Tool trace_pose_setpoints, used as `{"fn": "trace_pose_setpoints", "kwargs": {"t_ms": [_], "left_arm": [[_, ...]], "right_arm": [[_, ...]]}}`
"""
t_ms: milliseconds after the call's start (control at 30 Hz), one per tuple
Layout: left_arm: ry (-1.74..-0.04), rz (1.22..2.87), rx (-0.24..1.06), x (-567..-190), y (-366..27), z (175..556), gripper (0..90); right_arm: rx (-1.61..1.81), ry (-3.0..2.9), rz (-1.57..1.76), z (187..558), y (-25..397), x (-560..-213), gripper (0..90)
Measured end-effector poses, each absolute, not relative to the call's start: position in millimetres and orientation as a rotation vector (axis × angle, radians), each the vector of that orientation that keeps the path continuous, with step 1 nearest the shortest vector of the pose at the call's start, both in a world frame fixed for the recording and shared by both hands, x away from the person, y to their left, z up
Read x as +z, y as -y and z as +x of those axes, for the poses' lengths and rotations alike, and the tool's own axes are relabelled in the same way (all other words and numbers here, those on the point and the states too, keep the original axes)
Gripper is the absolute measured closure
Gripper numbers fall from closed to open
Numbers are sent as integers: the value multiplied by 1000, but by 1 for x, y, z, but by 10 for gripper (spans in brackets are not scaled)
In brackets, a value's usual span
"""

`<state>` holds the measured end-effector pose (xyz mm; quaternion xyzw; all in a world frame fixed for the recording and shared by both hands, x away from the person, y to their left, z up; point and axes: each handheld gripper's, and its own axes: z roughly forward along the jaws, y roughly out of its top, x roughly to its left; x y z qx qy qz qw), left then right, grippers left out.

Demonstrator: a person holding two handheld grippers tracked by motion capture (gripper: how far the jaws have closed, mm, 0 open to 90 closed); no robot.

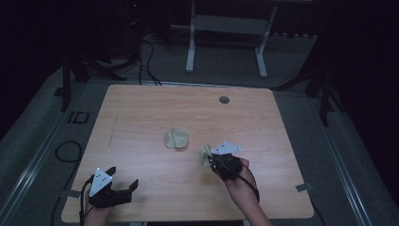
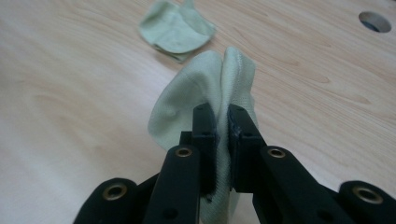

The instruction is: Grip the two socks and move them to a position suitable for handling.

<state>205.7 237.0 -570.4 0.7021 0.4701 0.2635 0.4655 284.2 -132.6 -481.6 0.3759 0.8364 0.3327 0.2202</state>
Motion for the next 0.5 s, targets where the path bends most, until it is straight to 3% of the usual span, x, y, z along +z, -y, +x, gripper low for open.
{"fn": "trace_pose_setpoints", "kwargs": {"t_ms": [267,500], "left_arm": [[-1136,1734,640,-569,-232,205,21],[-1109,1761,625,-569,-225,205,21]], "right_arm": [[897,-2356,974,237,120,-495,828],[869,-2431,1068,228,108,-534,821]]}}
